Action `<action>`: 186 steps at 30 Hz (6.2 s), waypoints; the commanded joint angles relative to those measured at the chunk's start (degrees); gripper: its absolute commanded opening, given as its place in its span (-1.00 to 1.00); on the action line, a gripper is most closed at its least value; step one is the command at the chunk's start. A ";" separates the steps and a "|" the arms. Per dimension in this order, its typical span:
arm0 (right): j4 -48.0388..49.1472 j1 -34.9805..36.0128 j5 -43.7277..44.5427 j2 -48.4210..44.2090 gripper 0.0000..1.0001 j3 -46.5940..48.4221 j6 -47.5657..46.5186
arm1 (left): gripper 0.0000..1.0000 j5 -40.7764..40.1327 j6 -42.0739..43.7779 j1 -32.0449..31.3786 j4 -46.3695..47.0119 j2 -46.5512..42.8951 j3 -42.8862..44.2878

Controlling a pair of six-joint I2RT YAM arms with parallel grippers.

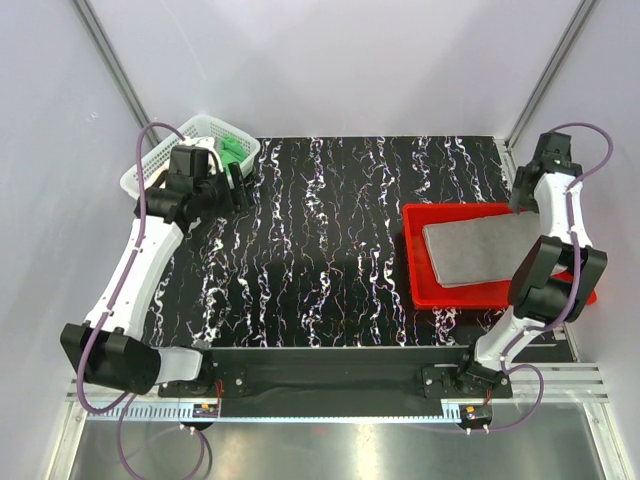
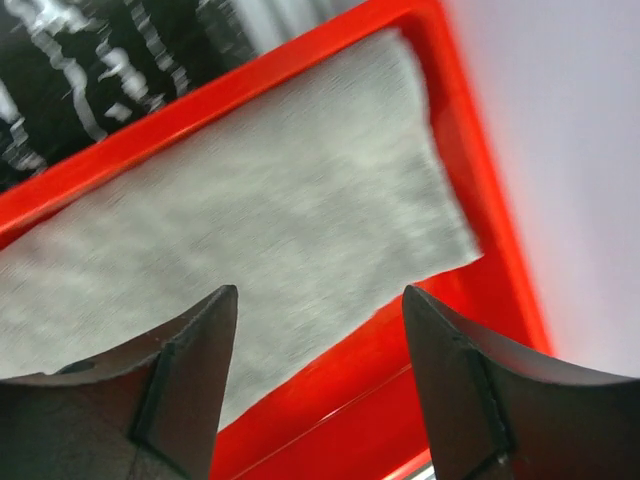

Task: Fold and stack the towels
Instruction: Neatly place the folded towel into the bin, then grab crumpled towel, then move the towel to the center of the board, then flatten out the crumpled towel

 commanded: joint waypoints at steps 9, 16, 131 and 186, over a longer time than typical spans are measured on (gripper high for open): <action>-1.04 4.54 -10.40 -8.99 -0.21 -14.42 16.36 | 0.48 5.61 -0.68 0.17 7.03 -1.53 -5.42; 5.19 4.72 -11.71 -9.70 -0.41 -23.57 22.87 | 0.49 8.43 -0.85 0.26 7.48 -2.58 -6.39; 7.66 30.99 -34.74 -17.61 0.95 -10.83 24.11 | 0.00 2.65 -6.12 -34.55 22.53 6.12 -9.73; 16.63 55.08 -31.23 16.40 0.29 6.30 16.55 | -1.00 -0.70 -23.27 -0.44 32.31 11.58 -26.79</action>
